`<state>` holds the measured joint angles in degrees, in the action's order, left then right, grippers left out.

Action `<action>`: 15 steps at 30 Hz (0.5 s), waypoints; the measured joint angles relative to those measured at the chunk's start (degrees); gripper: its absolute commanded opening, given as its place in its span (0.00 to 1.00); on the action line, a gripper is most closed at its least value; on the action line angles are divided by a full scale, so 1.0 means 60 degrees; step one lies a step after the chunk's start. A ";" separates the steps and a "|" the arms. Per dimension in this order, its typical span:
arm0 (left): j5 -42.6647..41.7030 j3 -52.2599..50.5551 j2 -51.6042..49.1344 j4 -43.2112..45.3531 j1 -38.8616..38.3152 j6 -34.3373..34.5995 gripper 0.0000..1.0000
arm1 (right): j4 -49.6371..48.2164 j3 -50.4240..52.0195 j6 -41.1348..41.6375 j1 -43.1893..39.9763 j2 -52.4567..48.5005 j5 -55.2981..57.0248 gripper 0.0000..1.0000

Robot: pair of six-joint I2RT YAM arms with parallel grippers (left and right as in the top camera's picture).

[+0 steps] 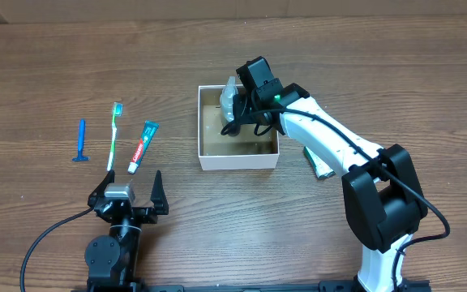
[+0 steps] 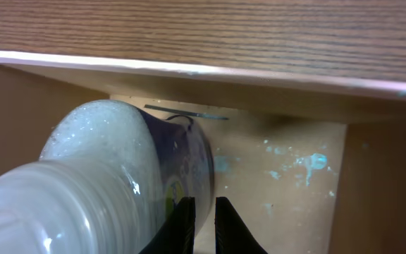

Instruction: Pack container

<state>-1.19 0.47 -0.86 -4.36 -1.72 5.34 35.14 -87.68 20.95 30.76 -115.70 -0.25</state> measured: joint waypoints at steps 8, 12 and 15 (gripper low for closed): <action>0.0000 0.0000 0.0000 0.0000 0.0000 0.0000 1.00 | -0.0452 0.0000 0.0015 0.0000 0.0000 -0.0951 0.13; 0.0000 0.0000 0.0000 0.0000 0.0000 0.0000 1.00 | -0.0503 0.0000 0.0040 0.0000 0.0000 -0.1202 0.13; 0.0000 0.0000 0.0000 0.0000 0.0000 0.0000 1.00 | -0.0510 0.0000 0.0047 0.0000 0.0000 -0.1206 0.13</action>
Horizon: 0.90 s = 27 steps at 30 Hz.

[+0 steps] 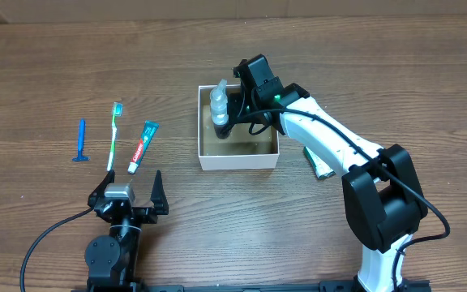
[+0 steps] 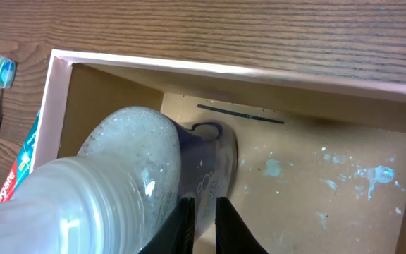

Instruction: Pack container

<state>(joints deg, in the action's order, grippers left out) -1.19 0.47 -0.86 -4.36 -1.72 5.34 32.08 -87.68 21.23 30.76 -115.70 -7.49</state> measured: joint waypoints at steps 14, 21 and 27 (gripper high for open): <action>0.0000 0.0000 0.0000 0.0000 0.0000 0.0000 1.00 | -0.0321 0.0004 0.0168 -0.0004 -0.0634 0.0102 0.13; 0.0000 0.0000 0.0000 0.0000 0.0000 0.0000 1.00 | -0.0783 0.0011 0.0175 -0.0004 -0.0652 -0.0583 0.13; 0.0000 0.0000 0.0000 0.0000 0.0000 0.0000 1.00 | -0.0918 0.0011 0.0171 -0.0007 -0.0652 -0.1042 0.13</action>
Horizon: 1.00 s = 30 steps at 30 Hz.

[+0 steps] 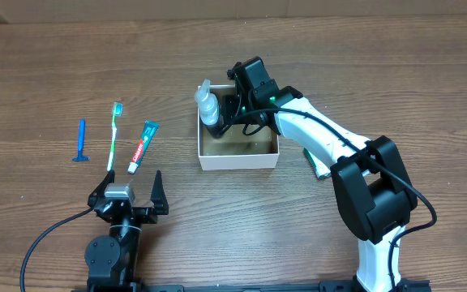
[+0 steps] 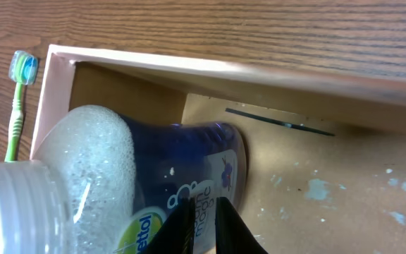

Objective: Pack container
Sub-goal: 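Open the right gripper and raise it out of the box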

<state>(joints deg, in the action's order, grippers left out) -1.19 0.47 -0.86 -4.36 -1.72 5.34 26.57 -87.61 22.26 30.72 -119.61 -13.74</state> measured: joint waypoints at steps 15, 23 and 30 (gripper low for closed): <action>0.0000 0.0000 0.0000 0.0000 0.0000 0.0000 1.00 | 0.0357 0.0000 0.0018 0.0011 0.0000 0.0288 0.13; 0.0000 0.0000 0.0000 0.0000 0.0000 0.0000 1.00 | 0.0127 0.0000 -0.0109 0.0007 0.0000 -0.0244 0.13; 0.0000 0.0000 0.0000 0.0000 0.0000 0.0000 1.00 | 0.0033 0.0000 -0.0262 0.0004 0.0000 -0.0714 0.13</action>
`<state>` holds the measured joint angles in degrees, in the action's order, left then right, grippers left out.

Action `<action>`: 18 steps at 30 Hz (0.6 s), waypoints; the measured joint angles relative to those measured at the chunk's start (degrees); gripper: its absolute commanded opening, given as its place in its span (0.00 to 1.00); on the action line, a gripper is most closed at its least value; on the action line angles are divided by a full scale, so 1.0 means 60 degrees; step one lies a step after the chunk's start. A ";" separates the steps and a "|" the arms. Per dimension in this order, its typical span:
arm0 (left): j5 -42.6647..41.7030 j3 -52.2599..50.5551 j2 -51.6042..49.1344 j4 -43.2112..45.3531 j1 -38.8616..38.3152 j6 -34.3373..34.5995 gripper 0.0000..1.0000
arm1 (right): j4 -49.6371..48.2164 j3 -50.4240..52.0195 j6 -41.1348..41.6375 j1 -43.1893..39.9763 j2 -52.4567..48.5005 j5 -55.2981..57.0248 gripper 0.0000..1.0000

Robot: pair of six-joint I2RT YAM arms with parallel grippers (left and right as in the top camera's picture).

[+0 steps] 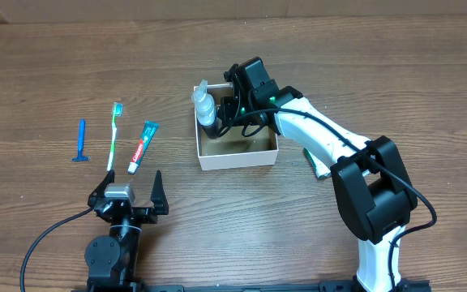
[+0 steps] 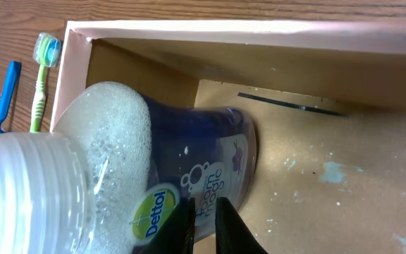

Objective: Pack container
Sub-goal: 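Open the right gripper and raise it out of the box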

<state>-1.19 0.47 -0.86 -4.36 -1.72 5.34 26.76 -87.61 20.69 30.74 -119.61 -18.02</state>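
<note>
A white cardboard box [image 1: 237, 161] stands mid-table. A blue Dettol foam soap bottle [image 1: 205, 105] with a clear pump top stands tilted in its left end, the top leaning over the left wall. The bottle [image 2: 189, 148] fills the left of the right wrist view, base on the box floor [image 2: 344, 183]. My right gripper [image 1: 229, 113] reaches into the box; its fingers are shut [image 2: 201, 226] and lie against the bottle's label side. My left gripper [image 1: 128, 195] rests open near the front edge.
A green toothbrush [image 1: 113, 134], a toothpaste tube [image 1: 143, 146] and a blue razor [image 1: 80, 141] lie left of the box. A greenish object [image 1: 319, 165] lies right of the box, partly under my right arm.
The bottle leans a little further toward the box's left wall, and the box has shifted slightly left. My right gripper stays shut against the bottle. The left arm has not moved.
The bottle first lay toward the back right of the box beside my shut right gripper. Then it stood nearer the middle. Later it was tilted at the left end, its top over the wall, and now it leans there a bit more.
</note>
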 measured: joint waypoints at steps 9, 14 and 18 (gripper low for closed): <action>0.0000 0.0000 0.0000 0.0000 0.0000 0.0000 1.00 | 0.0044 0.0000 -0.0066 -0.0182 0.0000 -0.0109 0.66; 0.0000 0.0000 0.0000 0.0000 0.0000 0.0000 1.00 | 0.0969 -0.0284 -0.0266 -0.0444 -0.0004 -0.0149 0.66; 0.0000 0.0000 0.0000 0.0000 0.0000 0.0000 1.00 | 0.2000 -0.1104 -0.0495 -0.0539 -0.0007 0.0197 0.66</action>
<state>-1.19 0.47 -0.86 -4.36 -1.72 5.34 38.76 -94.24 17.72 27.51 -119.66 -16.84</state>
